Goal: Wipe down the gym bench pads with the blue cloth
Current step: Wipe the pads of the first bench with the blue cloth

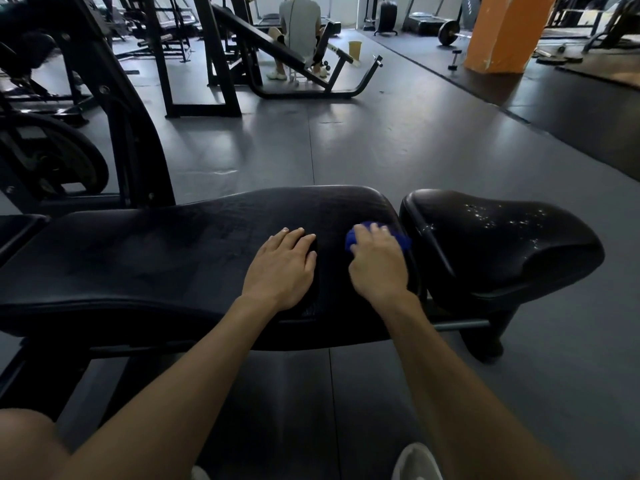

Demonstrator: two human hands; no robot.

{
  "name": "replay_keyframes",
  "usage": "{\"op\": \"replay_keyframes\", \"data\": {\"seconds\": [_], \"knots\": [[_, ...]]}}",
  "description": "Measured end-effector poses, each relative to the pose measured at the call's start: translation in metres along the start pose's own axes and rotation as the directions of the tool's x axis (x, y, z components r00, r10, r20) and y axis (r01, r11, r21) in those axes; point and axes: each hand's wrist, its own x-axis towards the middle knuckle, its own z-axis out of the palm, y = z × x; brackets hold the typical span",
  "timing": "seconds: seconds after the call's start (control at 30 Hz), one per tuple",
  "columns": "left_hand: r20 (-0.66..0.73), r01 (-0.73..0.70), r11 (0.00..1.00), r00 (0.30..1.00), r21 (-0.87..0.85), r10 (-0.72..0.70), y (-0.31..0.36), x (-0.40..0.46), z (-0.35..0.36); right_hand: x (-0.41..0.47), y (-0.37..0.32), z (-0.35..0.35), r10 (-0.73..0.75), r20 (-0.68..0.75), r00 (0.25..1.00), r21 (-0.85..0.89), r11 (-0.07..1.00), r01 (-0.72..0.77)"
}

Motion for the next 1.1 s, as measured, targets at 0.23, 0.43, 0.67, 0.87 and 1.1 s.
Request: {"op": "replay_keyframes", "data": {"seconds": [0.23, 0.43, 0.67, 0.87, 1.1], "knots": [[0.001, -0.018, 1.0, 1.0, -0.009, 0.018, -0.005, 0.0, 0.001, -0.042, 0.014, -0.001, -0.306, 0.102, 0.946, 0.068, 0.951, 0.301], [-0.023, -0.012, 0.998, 1.0, -0.056, 0.011, 0.001, -0.003, -0.003, 0.017, 0.035, -0.009, 0.038, 0.052, 0.998, 0.021, 0.999, -0.039], [0.054, -0.037, 0.992, 0.998, -0.123, 0.044, -0.027, 0.003, -0.018, -0.014, -0.014, 0.005, -0.426, 0.22, 0.878, 0.157, 0.903, 0.399], [-0.005, -0.009, 0.998, 1.0, 0.069, 0.01, -0.027, -0.008, -0.011, 0.054, 0.049, -0.01, -0.015, 0.129, 0.992, 0.022, 1.0, 0.012], [0.013, 0.022, 0.998, 1.0, 0.056, -0.023, -0.031, -0.008, -0.017, 0.007, -0.034, 0.019, -0.358, 0.203, 0.911, 0.053, 0.933, 0.355]]}}
